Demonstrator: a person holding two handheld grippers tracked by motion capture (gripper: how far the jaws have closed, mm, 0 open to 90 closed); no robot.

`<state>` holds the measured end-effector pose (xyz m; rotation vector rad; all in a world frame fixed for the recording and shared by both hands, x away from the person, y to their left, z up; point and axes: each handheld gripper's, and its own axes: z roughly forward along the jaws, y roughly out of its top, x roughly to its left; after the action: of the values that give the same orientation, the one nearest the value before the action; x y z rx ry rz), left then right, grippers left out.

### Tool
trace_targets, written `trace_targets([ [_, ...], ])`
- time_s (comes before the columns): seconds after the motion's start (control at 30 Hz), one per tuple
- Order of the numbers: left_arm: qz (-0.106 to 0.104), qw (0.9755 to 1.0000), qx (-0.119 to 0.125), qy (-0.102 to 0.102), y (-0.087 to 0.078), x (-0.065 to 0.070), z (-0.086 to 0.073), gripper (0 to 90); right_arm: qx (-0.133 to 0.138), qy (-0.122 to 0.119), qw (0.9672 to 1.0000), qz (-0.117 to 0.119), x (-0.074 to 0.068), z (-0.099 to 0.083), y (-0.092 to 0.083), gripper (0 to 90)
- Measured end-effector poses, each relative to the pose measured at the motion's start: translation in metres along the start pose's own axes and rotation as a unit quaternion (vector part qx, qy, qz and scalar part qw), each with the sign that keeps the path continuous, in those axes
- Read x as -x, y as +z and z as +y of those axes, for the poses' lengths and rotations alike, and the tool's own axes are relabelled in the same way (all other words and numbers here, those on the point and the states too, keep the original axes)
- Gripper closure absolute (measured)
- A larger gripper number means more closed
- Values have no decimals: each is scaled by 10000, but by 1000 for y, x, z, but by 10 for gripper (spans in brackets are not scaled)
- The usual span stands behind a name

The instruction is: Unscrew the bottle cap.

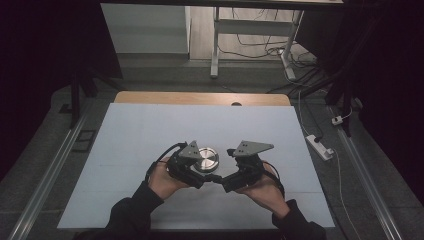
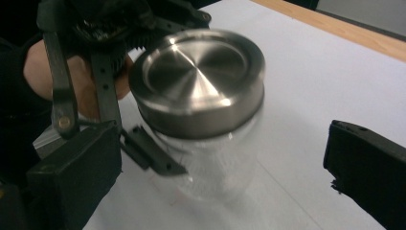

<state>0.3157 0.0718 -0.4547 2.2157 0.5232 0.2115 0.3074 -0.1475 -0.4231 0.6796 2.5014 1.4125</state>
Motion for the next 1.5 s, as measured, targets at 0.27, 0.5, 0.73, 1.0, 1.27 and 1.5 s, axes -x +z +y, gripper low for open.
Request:
trace_targets([
  [0.27, 130, 9998, -112, 24, 2, 3, 1, 155, -24, -23, 9999, -122, -4, 15, 13, 46],
  [0.5, 153, 9998, -141, 25, 3, 3, 1, 155, -62, -93, 9998, -149, -8, 20, 22, 101],
  [0.73, 51, 9998, -190, 81, 4, 4, 2, 155, -49, -229, 9997, -24, -10, 21, 25, 187],
  [1.0, -454, 9987, -62, 216, 0, 2, 2, 155, -34, -458, 9969, 636, -1, 23, 19, 193],
  [1.27, -606, 9977, -20, 287, 0, 4, 3, 155, -48, -809, 9852, 1509, 18, 23, 16, 192],
  [1.5, -571, 9980, 26, 285, -2, 4, 2, 155, -68, -666, 9872, 1446, 19, 23, 17, 119],
])
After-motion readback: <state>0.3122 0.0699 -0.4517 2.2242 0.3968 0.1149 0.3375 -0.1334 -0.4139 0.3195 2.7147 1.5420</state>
